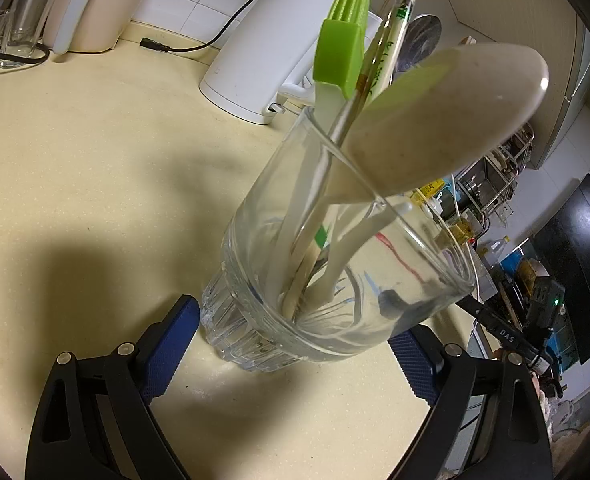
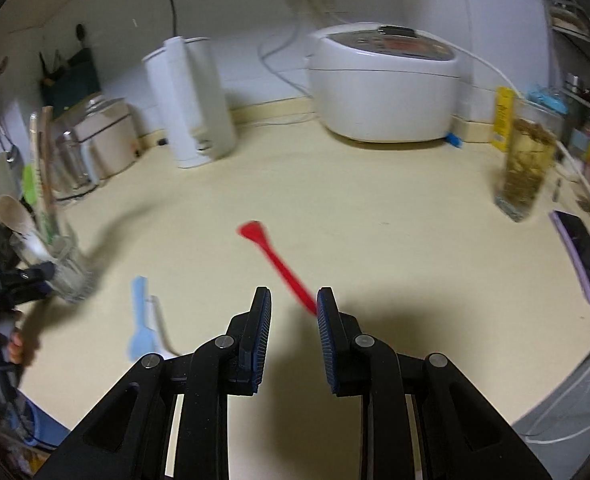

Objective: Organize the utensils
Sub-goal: 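Open the right gripper and pull it back from the glass, then move the right gripper over the counter to the small white spoon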

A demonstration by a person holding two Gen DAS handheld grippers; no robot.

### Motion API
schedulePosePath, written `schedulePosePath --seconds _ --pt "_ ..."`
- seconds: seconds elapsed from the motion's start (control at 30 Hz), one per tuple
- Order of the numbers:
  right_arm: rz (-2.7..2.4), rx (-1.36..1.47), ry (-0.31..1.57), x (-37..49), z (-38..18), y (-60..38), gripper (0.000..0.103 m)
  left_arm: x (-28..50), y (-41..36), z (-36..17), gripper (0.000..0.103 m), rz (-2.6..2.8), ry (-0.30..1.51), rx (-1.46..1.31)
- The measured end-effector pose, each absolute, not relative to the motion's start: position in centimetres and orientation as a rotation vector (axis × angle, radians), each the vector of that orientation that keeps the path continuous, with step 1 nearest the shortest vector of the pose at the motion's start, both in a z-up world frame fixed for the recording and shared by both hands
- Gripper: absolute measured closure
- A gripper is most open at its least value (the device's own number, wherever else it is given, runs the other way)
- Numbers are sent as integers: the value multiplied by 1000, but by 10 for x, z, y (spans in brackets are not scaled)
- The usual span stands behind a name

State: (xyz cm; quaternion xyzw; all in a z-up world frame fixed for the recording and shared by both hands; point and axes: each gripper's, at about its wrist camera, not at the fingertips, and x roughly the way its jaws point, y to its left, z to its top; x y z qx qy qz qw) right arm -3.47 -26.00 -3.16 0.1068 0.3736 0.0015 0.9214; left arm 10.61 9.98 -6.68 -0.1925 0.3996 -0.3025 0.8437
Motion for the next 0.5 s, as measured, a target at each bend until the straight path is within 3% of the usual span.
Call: schedulePosePath --seconds 0.5 --pt "274 272 755 -45 -47 -240 79 106 100 -67 9 -639 843 -407"
